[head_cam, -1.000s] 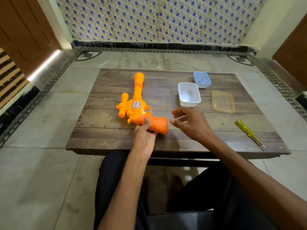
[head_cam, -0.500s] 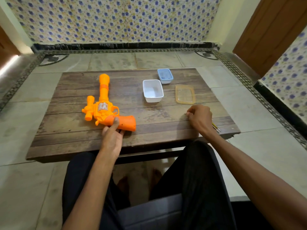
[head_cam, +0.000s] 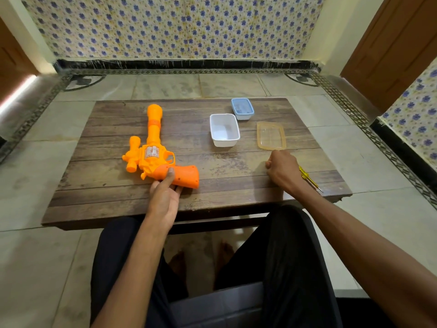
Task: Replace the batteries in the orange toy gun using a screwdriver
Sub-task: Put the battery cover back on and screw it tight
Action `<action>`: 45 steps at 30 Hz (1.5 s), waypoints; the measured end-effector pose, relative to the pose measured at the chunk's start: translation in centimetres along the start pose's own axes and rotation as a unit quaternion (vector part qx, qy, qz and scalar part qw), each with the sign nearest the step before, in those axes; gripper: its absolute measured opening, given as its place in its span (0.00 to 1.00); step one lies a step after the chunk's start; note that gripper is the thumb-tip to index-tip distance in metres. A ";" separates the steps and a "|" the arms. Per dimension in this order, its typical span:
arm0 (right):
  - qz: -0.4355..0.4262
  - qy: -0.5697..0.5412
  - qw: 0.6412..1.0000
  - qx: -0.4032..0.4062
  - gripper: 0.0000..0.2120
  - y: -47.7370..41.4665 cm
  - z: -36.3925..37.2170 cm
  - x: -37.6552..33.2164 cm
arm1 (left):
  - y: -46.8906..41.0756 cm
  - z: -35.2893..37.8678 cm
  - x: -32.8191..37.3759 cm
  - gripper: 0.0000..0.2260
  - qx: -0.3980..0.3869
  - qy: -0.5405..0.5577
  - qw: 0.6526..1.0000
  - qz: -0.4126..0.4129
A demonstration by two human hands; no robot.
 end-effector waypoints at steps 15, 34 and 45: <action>-0.215 -0.303 0.928 -0.010 0.07 6.9 -1.3 -18.5 | -0.8 -0.5 -0.2 0.22 0.017 0.018 1.000 -0.002; -0.236 -0.204 0.947 0.076 0.02 8.5 -0.6 -19.9 | -0.4 -0.5 -0.3 0.19 0.050 0.056 0.997 -0.026; -0.232 -0.158 0.954 0.102 0.02 8.7 -1.2 -20.1 | 0.0 -0.3 -0.1 0.19 0.051 0.074 0.996 -0.024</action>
Point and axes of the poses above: each hand's wrist, its own y-axis away from the middle knuckle, its own z-axis out of the palm, x = y × z, the point moved 7 cm from there along -y, towards the middle knuckle, and after that the axes turned 15 degrees about y, right-handed, at the moved point
